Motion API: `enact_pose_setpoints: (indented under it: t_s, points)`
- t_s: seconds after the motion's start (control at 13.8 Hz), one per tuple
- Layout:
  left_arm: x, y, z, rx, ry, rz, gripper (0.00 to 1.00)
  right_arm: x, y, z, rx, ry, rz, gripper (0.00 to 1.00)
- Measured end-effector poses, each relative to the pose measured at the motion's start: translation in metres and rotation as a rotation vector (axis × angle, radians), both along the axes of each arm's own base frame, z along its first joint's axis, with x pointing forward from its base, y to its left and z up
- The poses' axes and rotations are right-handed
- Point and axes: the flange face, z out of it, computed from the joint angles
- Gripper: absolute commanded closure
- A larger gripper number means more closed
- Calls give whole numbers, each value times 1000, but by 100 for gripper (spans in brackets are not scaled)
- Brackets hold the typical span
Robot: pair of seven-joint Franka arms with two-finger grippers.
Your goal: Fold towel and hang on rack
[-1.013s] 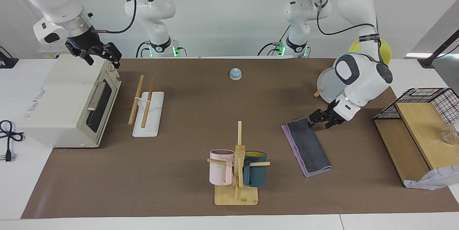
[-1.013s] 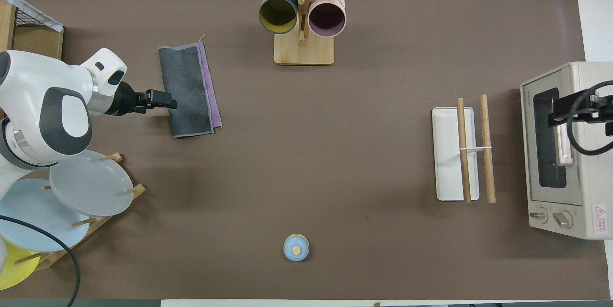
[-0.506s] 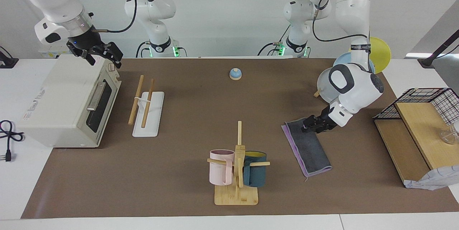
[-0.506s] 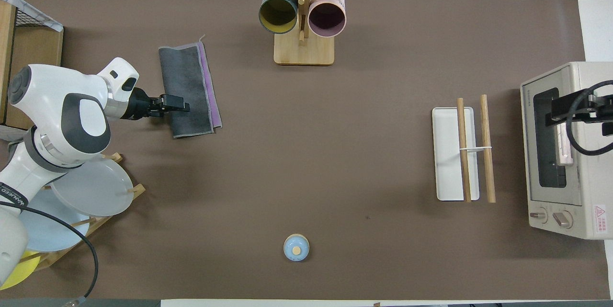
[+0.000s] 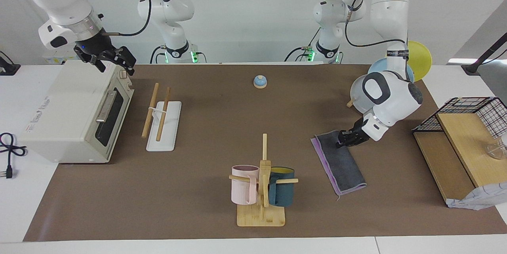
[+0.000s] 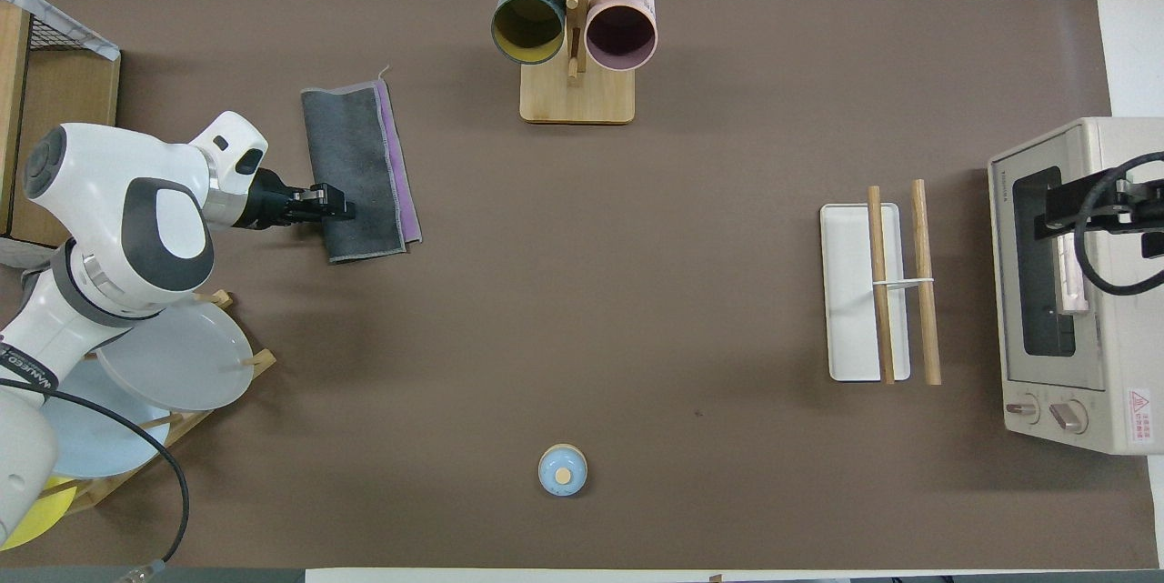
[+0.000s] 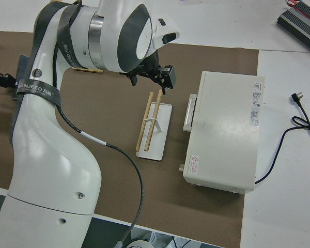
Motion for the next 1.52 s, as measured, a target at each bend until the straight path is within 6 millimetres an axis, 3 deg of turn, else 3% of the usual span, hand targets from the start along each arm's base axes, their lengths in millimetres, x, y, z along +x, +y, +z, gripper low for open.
enact_pose_setpoints:
  t_s: [0.36, 0.58, 1.01, 1.23, 1.37, 1.52]
  points:
    - [3, 2, 4, -4, -3, 10, 100, 0, 3, 0, 25, -2, 0, 0]
    - [10, 3, 24, -16, 20, 100, 100, 1, 8, 1, 75, -3, -27, 0]
    - [8, -12, 128, 37, 125, 306, 100, 7, 45, -1, 240, 13, -309, 0]
    - [5, -29, 164, 60, 198, 429, 100, 11, 64, -8, 385, 43, -567, 0]
    - [-3, -45, 188, 68, 246, 536, 100, 11, 94, -15, 477, 59, -758, 0]
    - [-20, -64, 222, 67, 297, 690, 100, 11, 139, -21, 578, 89, -975, 0]
